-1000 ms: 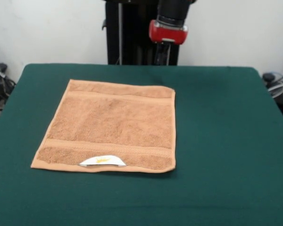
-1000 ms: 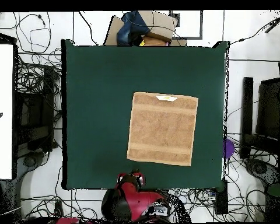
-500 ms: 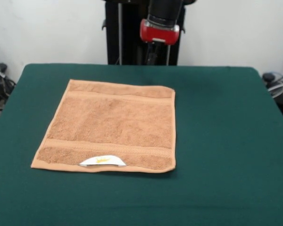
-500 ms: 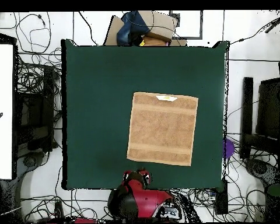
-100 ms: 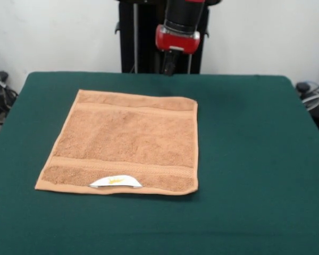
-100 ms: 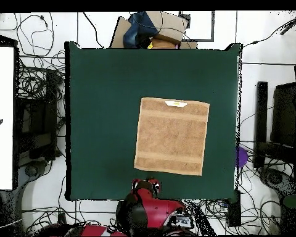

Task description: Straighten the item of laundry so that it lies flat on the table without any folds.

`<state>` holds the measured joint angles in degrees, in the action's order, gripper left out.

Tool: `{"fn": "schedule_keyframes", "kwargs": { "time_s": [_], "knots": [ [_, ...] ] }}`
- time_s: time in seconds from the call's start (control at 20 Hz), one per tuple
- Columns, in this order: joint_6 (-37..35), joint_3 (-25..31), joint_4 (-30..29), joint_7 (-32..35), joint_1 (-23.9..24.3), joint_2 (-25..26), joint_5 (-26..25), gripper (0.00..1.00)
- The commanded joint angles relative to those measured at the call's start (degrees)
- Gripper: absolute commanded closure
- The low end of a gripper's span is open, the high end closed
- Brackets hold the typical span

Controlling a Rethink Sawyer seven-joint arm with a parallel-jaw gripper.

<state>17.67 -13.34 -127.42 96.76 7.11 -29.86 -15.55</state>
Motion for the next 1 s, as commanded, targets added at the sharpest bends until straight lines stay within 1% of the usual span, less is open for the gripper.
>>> {"fn": "schedule_keyframes", "kwargs": {
  "time_s": [0.05,0.3,0.5,0.65,1.0],
  "knots": [
    [-3.59,4.13,8.93,4.38,0.14,5.68,-1.49,1.00],
    [-2.93,3.95,10.63,4.38,-0.59,7.52,-1.57,1.00],
    [-2.40,2.67,11.76,4.12,-2.23,8.57,-1.24,1.00],
    [-2.35,0.43,12.81,3.53,-4.92,10.13,-0.53,1.00],
    [2.66,-4.21,14.52,5.81,-10.11,16.22,2.34,1.00]
  ]
}}
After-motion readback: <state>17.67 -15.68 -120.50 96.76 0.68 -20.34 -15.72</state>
